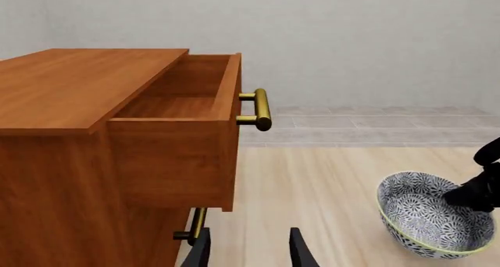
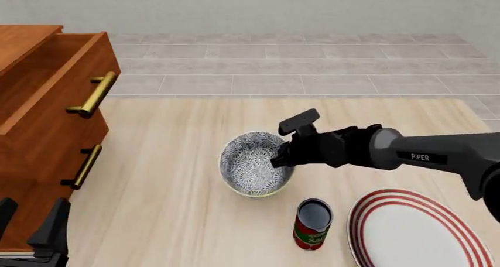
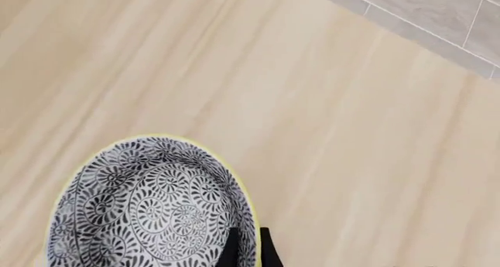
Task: Put the bowl on the plate.
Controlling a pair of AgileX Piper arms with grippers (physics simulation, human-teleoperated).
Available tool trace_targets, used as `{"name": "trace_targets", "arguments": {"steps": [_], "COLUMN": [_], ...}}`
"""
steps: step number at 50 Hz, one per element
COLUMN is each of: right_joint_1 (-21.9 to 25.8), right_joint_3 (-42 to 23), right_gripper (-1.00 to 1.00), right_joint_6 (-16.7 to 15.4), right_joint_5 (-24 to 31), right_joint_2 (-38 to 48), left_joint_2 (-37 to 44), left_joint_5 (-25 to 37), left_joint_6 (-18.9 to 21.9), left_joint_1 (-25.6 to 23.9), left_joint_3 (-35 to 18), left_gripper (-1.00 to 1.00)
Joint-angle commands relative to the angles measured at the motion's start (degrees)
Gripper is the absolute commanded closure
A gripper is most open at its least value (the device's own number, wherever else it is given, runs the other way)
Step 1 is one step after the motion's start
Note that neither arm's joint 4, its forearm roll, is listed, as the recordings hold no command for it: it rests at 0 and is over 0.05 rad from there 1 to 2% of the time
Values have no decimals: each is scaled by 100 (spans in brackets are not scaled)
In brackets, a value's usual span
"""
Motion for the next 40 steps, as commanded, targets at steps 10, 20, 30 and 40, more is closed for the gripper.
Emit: {"name": "trace_targets", "arguments": {"steps": [10, 20, 30, 40], "right_joint_1": [-35, 58, 74, 96], "right_joint_3": [75, 87, 128, 168], "right_gripper": [100, 100, 100, 100], "right_joint_6": [104, 358, 567, 859], "right_joint_5": [45, 72, 95, 114], "right_joint_2": [-458, -727, -1005, -1293], "left_joint_2": [0, 0, 0, 0], "left_joint_5": [0, 0, 0, 0], "left_joint_6": [0, 0, 0, 0], "left_joint_1": [0, 0, 0, 0], "left_joint_3": [0, 0, 0, 0], "left_gripper": [-100, -100, -100, -100]}}
